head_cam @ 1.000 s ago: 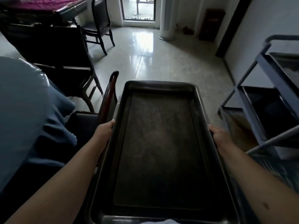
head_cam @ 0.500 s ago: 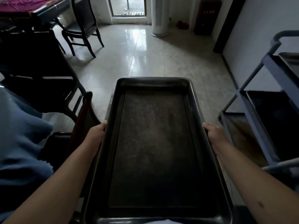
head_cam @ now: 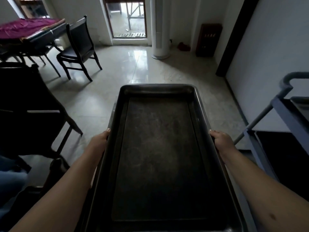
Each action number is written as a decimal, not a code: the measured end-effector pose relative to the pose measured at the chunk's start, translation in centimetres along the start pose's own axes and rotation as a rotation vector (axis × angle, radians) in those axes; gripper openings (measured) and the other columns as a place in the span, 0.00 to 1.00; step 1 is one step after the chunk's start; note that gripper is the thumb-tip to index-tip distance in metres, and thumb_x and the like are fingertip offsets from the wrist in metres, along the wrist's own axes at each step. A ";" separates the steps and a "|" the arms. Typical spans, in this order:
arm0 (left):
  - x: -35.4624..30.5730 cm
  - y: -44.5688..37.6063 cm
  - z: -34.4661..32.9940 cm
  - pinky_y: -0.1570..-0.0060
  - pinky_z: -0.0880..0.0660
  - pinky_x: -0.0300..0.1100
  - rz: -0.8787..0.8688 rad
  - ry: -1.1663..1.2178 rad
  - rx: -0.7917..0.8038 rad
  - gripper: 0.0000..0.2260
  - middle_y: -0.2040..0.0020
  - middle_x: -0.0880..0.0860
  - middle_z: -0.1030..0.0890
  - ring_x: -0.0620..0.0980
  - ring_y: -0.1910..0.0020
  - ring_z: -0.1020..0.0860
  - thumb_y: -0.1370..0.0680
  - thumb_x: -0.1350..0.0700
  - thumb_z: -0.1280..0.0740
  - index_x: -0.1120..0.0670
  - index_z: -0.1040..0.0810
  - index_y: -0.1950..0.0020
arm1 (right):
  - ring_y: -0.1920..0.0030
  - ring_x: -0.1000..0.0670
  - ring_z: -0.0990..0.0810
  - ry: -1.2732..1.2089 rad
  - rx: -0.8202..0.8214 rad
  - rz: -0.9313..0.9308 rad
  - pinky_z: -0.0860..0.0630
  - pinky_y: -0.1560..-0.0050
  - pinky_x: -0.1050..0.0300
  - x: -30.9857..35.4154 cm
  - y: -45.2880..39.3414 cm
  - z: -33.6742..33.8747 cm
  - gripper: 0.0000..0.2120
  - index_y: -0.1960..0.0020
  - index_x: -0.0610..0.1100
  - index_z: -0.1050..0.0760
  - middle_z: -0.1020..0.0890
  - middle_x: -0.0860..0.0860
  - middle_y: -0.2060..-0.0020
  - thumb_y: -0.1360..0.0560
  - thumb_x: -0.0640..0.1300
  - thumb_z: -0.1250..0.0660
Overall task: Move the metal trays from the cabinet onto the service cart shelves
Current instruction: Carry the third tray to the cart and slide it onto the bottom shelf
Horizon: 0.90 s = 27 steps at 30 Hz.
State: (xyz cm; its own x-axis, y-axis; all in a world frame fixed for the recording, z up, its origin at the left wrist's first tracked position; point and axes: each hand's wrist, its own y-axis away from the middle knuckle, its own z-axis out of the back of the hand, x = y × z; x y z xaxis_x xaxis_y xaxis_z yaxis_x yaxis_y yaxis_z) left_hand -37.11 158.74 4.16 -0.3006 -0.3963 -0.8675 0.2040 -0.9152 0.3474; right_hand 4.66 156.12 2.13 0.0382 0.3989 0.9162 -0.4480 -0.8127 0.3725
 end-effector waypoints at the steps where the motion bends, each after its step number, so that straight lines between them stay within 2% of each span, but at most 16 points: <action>1: -0.6 -1.5 -0.5 0.42 0.23 0.59 -0.005 -0.001 0.008 0.12 0.47 0.63 0.17 0.60 0.49 0.19 0.17 0.54 0.39 0.55 0.18 0.41 | 0.62 0.48 0.19 -0.007 -0.018 0.004 0.25 0.63 0.58 0.3 -1.0 -0.3 0.11 0.53 0.37 0.19 0.17 0.45 0.63 0.22 0.43 0.36; 3: -2.0 -4.9 -1.6 0.41 0.24 0.60 -0.016 0.007 0.028 0.11 0.47 0.64 0.17 0.59 0.49 0.19 0.18 0.55 0.38 0.56 0.17 0.42 | 0.64 0.51 0.20 -0.038 -0.059 0.014 0.24 0.65 0.61 1.1 -2.9 -0.8 0.10 0.57 0.39 0.19 0.16 0.49 0.67 0.22 0.42 0.36; 5: -4.1 -8.6 -2.9 0.42 0.23 0.60 0.007 0.013 0.077 0.12 0.50 0.63 0.17 0.61 0.50 0.19 0.18 0.53 0.37 0.57 0.16 0.46 | 0.63 0.51 0.20 -0.071 -0.120 0.027 0.25 0.62 0.61 2.0 -4.7 -1.0 0.08 0.57 0.39 0.19 0.17 0.47 0.64 0.23 0.41 0.35; 7: -6.7 -12.2 -4.5 0.49 0.21 0.55 0.015 -0.026 0.128 0.12 0.56 0.60 0.16 0.61 0.53 0.18 0.20 0.50 0.35 0.55 0.15 0.53 | 0.62 0.53 0.21 -0.095 -0.211 0.044 0.25 0.60 0.61 2.6 -6.2 -0.9 0.06 0.55 0.39 0.20 0.18 0.46 0.60 0.23 0.39 0.35; 9: -9.6 -15.5 -6.4 0.58 0.22 0.49 0.022 -0.058 0.190 0.14 0.59 0.58 0.15 0.59 0.57 0.17 0.22 0.48 0.34 0.57 0.15 0.53 | 0.59 0.52 0.22 -0.109 -0.303 0.044 0.26 0.52 0.59 2.6 -7.1 -0.4 0.07 0.50 0.37 0.20 0.19 0.45 0.57 0.23 0.38 0.35; 11: -12.2 -18.3 -9.1 0.61 0.24 0.47 0.005 -0.124 0.283 0.16 0.58 0.59 0.16 0.59 0.57 0.17 0.23 0.46 0.33 0.59 0.16 0.51 | 0.51 0.47 0.21 -0.152 -0.405 -0.007 0.26 0.43 0.53 2.0 -7.2 0.6 0.10 0.45 0.35 0.21 0.19 0.43 0.52 0.23 0.38 0.35; 13: -14.5 -20.0 -12.7 0.59 0.23 0.48 -0.023 -0.197 0.403 0.17 0.55 0.62 0.16 0.60 0.56 0.18 0.23 0.47 0.34 0.60 0.17 0.51 | 0.49 0.48 0.21 -0.206 -0.520 -0.058 0.26 0.43 0.55 0.7 -6.1 2.0 0.10 0.45 0.35 0.21 0.18 0.47 0.51 0.23 0.39 0.35; 15: -16.2 -20.8 -16.7 0.57 0.23 0.48 -0.067 -0.279 0.524 0.16 0.55 0.63 0.16 0.61 0.56 0.18 0.23 0.49 0.34 0.61 0.17 0.51 | 0.57 0.56 0.19 -0.264 -0.617 -0.121 0.24 0.55 0.64 -1.2 -3.6 3.5 0.07 0.54 0.43 0.18 0.15 0.56 0.60 0.23 0.42 0.35; 16: -16.7 -20.8 -18.8 0.57 0.23 0.47 -0.088 -0.312 0.590 0.16 0.55 0.63 0.16 0.61 0.57 0.18 0.22 0.49 0.34 0.62 0.17 0.50 | 0.60 0.59 0.19 -0.289 -0.681 -0.151 0.26 0.61 0.65 -2.3 -2.0 4.1 0.08 0.58 0.46 0.19 0.16 0.58 0.64 0.23 0.44 0.35; 18: -17.3 -20.1 -23.2 0.54 0.21 0.49 -0.148 -0.394 0.753 0.18 0.52 0.60 0.16 0.59 0.54 0.18 0.21 0.48 0.35 0.63 0.19 0.44 | 0.60 0.59 0.21 -0.343 -0.830 -0.208 0.29 0.62 0.63 -4.9 1.6 5.2 0.07 0.58 0.47 0.19 0.17 0.56 0.62 0.23 0.44 0.35; 21: -17.1 -17.1 -29.4 0.41 0.23 0.57 -0.256 -0.529 1.002 0.20 0.41 0.61 0.19 0.61 0.43 0.20 0.19 0.48 0.40 0.61 0.23 0.35 | 0.57 0.48 0.20 -0.463 -1.017 -0.297 0.24 0.54 0.52 -9.2 6.8 6.7 0.08 0.59 0.43 0.19 0.18 0.46 0.57 0.23 0.43 0.35; 23: -16.9 -14.8 -33.0 0.38 0.24 0.59 -0.312 -0.606 1.100 0.21 0.37 0.62 0.20 0.63 0.39 0.22 0.19 0.47 0.40 0.61 0.24 0.34 | 0.54 0.42 0.19 -0.529 -1.099 -0.357 0.23 0.49 0.47 -11.1 9.8 7.2 0.08 0.57 0.40 0.19 0.17 0.41 0.55 0.24 0.43 0.34; 27: -16.5 -11.8 -38.3 0.38 0.25 0.59 -0.379 -0.759 1.197 0.22 0.37 0.63 0.21 0.63 0.38 0.22 0.19 0.47 0.40 0.61 0.24 0.33 | 0.58 0.42 0.19 -0.530 -1.192 -0.404 0.24 0.54 0.49 -12.9 13.0 7.5 0.12 0.64 0.41 0.20 0.17 0.41 0.61 0.24 0.43 0.35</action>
State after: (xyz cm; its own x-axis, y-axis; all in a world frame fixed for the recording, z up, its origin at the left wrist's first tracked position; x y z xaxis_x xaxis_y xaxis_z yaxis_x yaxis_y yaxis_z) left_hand 1.16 178.88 0.71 -0.6436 0.2803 -0.7121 -0.7610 -0.3335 0.5565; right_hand 5.02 137.24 -3.70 0.5632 0.0907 0.8213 -0.8051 0.2839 0.5208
